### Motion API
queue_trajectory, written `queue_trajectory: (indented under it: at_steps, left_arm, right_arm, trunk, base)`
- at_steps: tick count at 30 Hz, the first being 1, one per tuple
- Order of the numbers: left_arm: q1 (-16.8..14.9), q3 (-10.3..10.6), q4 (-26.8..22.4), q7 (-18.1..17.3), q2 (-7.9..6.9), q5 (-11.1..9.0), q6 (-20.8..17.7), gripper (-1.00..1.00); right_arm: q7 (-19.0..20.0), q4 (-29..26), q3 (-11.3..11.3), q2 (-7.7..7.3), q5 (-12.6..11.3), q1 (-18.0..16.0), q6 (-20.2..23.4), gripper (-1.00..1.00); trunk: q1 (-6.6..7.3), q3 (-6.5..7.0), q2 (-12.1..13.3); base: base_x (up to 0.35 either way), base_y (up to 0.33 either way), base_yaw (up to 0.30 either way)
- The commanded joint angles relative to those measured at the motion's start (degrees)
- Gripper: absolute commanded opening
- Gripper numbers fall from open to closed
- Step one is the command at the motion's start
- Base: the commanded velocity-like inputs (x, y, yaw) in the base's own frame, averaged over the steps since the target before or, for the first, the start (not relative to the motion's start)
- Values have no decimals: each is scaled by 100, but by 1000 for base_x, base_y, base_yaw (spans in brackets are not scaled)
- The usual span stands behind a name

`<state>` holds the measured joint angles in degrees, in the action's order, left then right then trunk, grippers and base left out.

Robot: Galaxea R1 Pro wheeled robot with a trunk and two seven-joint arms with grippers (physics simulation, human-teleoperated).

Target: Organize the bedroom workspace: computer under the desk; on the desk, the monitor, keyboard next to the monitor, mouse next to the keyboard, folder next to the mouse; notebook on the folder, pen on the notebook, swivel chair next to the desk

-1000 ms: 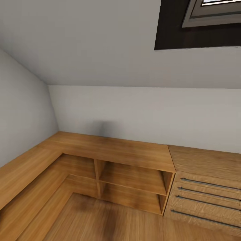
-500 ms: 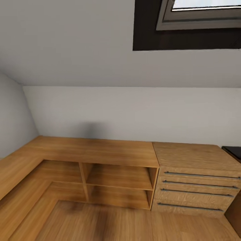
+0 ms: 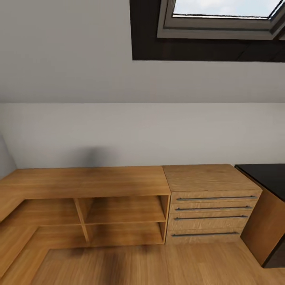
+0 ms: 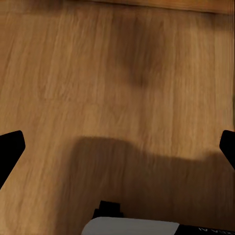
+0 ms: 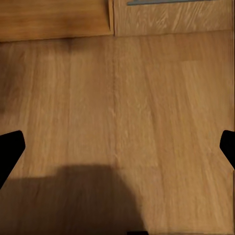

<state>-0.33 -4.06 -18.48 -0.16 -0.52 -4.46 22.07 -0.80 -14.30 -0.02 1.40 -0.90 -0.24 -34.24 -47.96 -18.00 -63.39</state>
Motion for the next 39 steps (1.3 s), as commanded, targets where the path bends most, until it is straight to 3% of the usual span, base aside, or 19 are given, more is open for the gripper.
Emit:
queue_trajectory:
  at_steps: [1,21,39]
  left_arm:
    - [-2,11,2,-2,-1,-46,17,100]
    - [-2,11,11,7,-1,-39,16,100]
    - [-2,11,11,7,-1,-40,23,100]
  right_arm:
    - [-7,2,2,1,-11,-2,-13,100]
    - [35,195,39,18,28,-2,34,100]
    - [3,189,32,22,-2,-2,18,100]
  trunk:
    - [0,-4,-4]
    - [0,20,-4]
    - [0,-81,-4]
  base:
    - [0,0,-285]
    - [0,0,-282]
    - [0,0,-221]
